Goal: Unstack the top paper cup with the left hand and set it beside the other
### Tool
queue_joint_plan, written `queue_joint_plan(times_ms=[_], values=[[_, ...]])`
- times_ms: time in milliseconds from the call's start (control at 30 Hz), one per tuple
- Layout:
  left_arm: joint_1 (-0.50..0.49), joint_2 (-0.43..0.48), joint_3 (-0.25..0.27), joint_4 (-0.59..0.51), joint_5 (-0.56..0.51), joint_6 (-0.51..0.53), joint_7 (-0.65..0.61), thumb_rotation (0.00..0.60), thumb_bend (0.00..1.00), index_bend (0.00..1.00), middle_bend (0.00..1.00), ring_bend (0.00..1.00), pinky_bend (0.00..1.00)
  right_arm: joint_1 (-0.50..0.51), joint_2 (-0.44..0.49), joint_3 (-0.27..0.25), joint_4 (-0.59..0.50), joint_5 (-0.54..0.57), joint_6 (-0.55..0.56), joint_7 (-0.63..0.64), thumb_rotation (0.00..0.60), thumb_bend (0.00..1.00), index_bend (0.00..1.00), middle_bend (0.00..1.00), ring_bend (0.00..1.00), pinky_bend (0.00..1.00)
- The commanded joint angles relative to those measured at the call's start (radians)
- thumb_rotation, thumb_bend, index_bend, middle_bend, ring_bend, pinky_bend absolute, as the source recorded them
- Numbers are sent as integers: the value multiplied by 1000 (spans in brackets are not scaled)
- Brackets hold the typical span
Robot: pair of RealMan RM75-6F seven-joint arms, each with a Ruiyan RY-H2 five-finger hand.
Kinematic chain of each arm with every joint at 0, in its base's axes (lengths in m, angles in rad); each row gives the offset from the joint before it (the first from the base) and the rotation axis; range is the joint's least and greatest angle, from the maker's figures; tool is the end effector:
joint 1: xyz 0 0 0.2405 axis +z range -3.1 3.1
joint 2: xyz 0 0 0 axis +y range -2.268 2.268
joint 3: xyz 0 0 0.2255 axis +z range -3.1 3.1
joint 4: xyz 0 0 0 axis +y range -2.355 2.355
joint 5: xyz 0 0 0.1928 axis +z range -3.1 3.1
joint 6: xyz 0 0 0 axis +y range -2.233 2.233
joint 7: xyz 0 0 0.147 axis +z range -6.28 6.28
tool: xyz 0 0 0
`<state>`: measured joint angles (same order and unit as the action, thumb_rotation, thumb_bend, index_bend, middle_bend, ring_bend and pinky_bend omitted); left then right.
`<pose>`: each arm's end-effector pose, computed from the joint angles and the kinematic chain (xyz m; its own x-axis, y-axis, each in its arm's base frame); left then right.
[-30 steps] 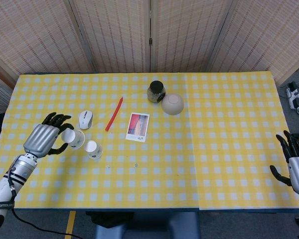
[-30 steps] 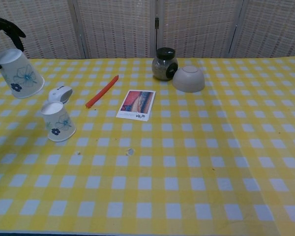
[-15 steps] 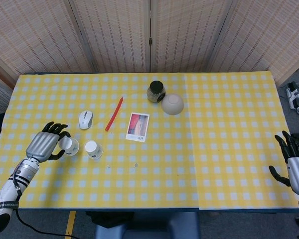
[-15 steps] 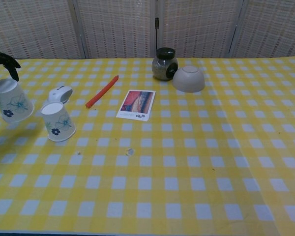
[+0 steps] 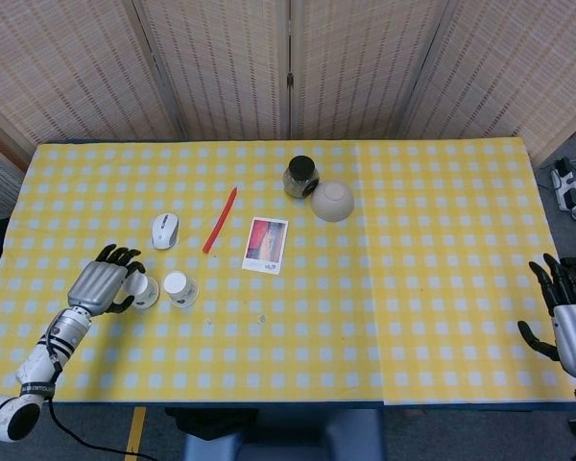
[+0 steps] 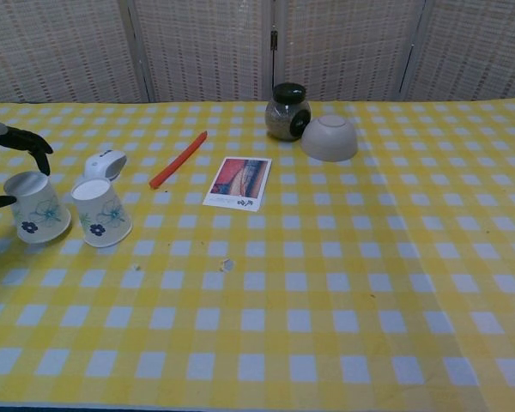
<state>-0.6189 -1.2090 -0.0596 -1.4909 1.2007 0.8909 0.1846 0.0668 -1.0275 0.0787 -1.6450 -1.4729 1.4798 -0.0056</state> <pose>-0.2281 0.3136 0.0865 0.5838 0.3156 0.7480 0.8114 -0.2580 -0.5245 -0.2813 -0.1807 0.1900 0.4492 0.0174 0.8933 -0.8932 0.0320 0.4485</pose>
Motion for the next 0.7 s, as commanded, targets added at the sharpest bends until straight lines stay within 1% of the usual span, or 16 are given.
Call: queue_joint_plan(times_ms=[33, 533, 700], values=[[-2, -15, -3, 14, 5, -1, -8, 600, 444, 401, 157, 116, 49, 0, 1, 0, -2, 1, 0, -2, 600, 339, 0, 0, 78, 0], [-2, -36, -7, 36, 21, -2, -35, 600, 444, 396, 157, 115, 49, -1, 4, 1, -9, 5, -2, -7, 600, 339, 0, 0, 78, 0], [-2, -36, -7, 35, 18, -5, -33, 600, 442, 373, 157, 114, 50, -1, 5, 1, -10, 5, -1, -9, 600, 338, 0, 0, 78, 0]])
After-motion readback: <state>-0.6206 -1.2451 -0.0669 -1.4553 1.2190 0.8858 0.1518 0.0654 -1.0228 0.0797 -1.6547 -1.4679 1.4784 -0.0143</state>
